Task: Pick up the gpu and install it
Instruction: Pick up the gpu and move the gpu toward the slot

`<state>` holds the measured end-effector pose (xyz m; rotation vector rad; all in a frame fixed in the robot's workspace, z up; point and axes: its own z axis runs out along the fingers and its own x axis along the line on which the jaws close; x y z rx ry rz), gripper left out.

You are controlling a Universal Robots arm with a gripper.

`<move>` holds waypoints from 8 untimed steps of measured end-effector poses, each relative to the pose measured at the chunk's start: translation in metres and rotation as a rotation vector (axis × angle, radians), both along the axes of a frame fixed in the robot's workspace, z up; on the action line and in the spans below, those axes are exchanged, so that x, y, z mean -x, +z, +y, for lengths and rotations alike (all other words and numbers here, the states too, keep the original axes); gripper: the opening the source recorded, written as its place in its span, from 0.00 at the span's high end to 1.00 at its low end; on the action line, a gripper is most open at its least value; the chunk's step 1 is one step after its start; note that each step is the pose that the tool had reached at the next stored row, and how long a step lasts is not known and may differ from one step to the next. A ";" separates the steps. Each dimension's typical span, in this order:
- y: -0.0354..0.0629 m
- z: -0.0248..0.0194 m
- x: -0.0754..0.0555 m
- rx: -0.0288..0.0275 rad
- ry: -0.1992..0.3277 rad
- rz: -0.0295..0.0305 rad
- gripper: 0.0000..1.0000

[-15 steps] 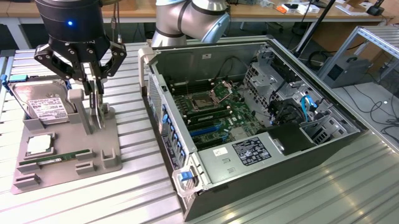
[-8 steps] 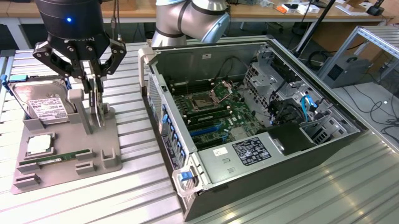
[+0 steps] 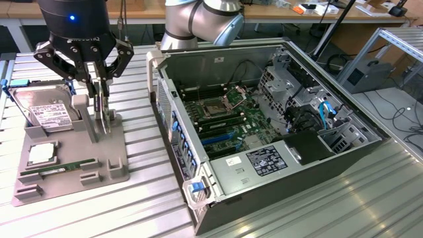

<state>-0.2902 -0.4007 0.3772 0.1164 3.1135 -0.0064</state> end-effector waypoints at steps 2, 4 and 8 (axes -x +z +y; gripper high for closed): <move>0.0013 0.0000 0.000 0.0000 0.000 0.0000 0.73; 0.0025 0.0000 0.000 0.0000 0.000 0.0000 0.73; 0.0054 0.0000 0.000 0.0000 0.000 0.0000 0.73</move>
